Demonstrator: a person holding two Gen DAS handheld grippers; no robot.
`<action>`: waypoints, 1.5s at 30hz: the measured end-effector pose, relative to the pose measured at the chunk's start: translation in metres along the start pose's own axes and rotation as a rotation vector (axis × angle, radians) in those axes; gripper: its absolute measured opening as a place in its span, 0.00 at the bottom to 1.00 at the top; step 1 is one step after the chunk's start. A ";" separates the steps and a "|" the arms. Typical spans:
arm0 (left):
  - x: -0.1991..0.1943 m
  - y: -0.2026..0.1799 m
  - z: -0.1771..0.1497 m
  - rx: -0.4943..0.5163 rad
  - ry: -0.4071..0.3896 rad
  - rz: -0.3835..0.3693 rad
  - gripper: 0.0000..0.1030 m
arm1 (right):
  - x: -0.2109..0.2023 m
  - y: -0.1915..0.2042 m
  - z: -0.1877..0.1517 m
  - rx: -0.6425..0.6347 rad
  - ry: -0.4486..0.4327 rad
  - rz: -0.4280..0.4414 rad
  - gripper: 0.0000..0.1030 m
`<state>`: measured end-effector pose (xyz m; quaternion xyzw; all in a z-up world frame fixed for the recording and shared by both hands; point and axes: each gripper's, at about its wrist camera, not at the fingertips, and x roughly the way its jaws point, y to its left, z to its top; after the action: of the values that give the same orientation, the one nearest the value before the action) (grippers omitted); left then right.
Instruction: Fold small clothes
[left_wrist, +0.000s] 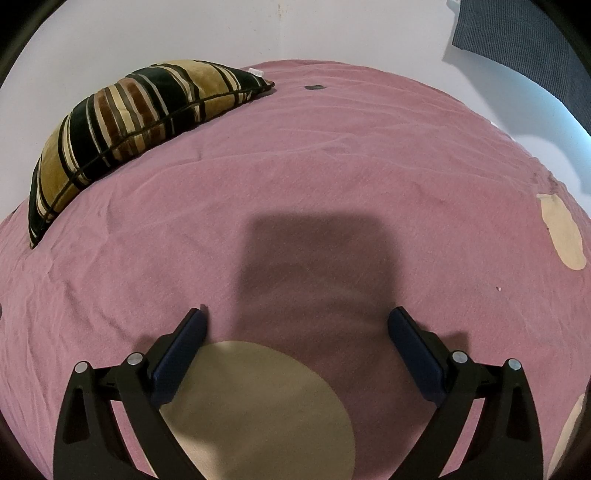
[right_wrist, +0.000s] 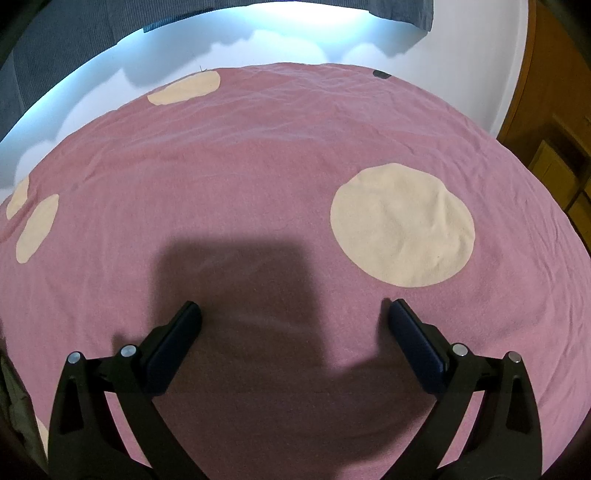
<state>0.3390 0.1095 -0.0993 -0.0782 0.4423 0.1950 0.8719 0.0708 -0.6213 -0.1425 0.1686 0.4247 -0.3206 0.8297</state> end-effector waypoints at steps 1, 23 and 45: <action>-0.001 0.000 0.000 0.000 -0.002 0.001 0.95 | 0.000 0.000 -0.001 -0.002 -0.006 -0.003 0.98; -0.008 -0.005 0.002 0.002 -0.009 0.007 0.96 | 0.020 -0.009 -0.006 0.002 -0.001 0.004 0.98; 0.000 -0.002 -0.004 0.001 -0.023 0.007 0.96 | 0.008 -0.005 -0.018 -0.002 -0.016 -0.002 0.98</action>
<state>0.3369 0.1060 -0.1017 -0.0741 0.4325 0.1987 0.8764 0.0598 -0.6179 -0.1593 0.1649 0.4184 -0.3225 0.8329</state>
